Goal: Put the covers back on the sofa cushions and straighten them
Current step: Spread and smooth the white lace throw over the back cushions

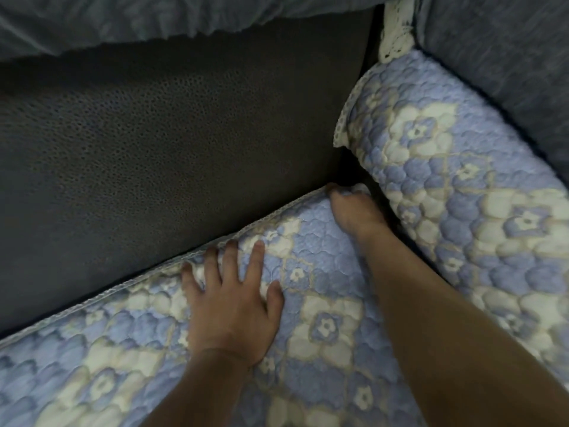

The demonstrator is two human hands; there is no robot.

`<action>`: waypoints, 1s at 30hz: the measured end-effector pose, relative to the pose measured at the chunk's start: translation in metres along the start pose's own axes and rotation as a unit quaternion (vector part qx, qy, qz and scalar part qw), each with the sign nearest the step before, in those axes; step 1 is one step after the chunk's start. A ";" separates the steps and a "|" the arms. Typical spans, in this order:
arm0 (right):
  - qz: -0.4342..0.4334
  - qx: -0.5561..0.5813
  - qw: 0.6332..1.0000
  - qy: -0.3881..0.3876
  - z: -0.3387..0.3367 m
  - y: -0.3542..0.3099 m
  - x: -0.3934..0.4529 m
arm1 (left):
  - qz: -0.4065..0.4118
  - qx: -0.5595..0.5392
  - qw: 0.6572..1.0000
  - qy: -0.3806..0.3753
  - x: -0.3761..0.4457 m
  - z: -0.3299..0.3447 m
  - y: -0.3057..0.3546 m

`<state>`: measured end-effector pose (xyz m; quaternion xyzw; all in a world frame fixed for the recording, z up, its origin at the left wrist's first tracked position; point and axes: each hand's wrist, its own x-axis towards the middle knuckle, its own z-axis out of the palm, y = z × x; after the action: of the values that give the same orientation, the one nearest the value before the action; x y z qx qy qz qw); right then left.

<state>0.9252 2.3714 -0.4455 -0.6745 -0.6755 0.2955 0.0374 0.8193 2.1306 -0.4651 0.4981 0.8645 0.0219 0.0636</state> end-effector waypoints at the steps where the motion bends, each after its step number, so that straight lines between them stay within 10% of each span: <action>1: 0.016 0.014 1.000 -0.015 -0.003 -0.001 0.003 | 0.001 -0.002 1.000 -0.002 -0.001 0.000 0.000; 9: 0.036 -0.090 0.992 0.085 0.013 0.001 -0.023 | 0.004 -0.014 1.000 -0.003 0.002 -0.001 -0.001; 15: 0.032 0.003 0.999 -0.022 -0.006 -0.009 0.001 | 0.003 -0.019 1.000 0.001 0.003 0.002 -0.001; 30: 0.083 -0.091 0.991 0.055 -0.019 0.078 -0.105 | -0.009 -0.023 0.999 0.020 -0.003 -0.001 0.001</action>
<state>1.0127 2.2735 -0.4284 -0.7442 -0.6379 0.1976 -0.0122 0.8215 2.1288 -0.4633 0.4882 0.8693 0.0510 0.0579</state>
